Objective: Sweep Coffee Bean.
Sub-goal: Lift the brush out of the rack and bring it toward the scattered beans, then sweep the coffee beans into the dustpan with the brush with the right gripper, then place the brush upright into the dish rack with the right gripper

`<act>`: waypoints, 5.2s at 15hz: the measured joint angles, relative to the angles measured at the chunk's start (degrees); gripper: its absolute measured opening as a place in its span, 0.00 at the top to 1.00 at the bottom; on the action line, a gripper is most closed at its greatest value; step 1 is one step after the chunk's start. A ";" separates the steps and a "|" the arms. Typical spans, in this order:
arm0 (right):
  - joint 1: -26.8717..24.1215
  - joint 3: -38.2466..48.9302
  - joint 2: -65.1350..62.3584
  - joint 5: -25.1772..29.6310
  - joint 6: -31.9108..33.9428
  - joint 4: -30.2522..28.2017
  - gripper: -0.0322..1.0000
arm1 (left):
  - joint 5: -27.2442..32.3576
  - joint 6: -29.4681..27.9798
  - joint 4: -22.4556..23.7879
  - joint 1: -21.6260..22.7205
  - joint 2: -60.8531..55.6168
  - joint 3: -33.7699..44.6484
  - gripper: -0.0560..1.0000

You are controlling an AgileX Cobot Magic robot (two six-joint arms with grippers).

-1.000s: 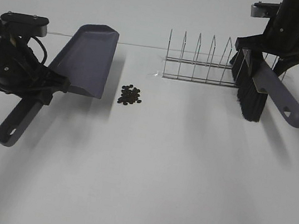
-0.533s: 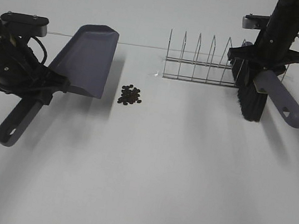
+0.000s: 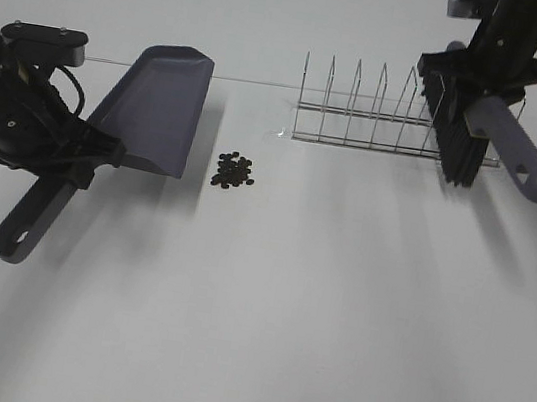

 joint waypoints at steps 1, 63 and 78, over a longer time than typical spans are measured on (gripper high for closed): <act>0.00 -0.63 -3.67 0.06 0.34 -0.34 0.64 | 0.17 0.00 0.00 0.00 0.00 0.00 0.61; 5.10 42.28 -33.46 -0.29 7.28 -4.24 0.64 | 1.55 -0.06 -0.17 -2.35 8.88 -0.40 0.61; 5.10 30.02 -14.38 -1.15 9.17 -5.61 0.64 | 3.44 0.06 -4.35 -3.15 -0.11 -0.06 0.61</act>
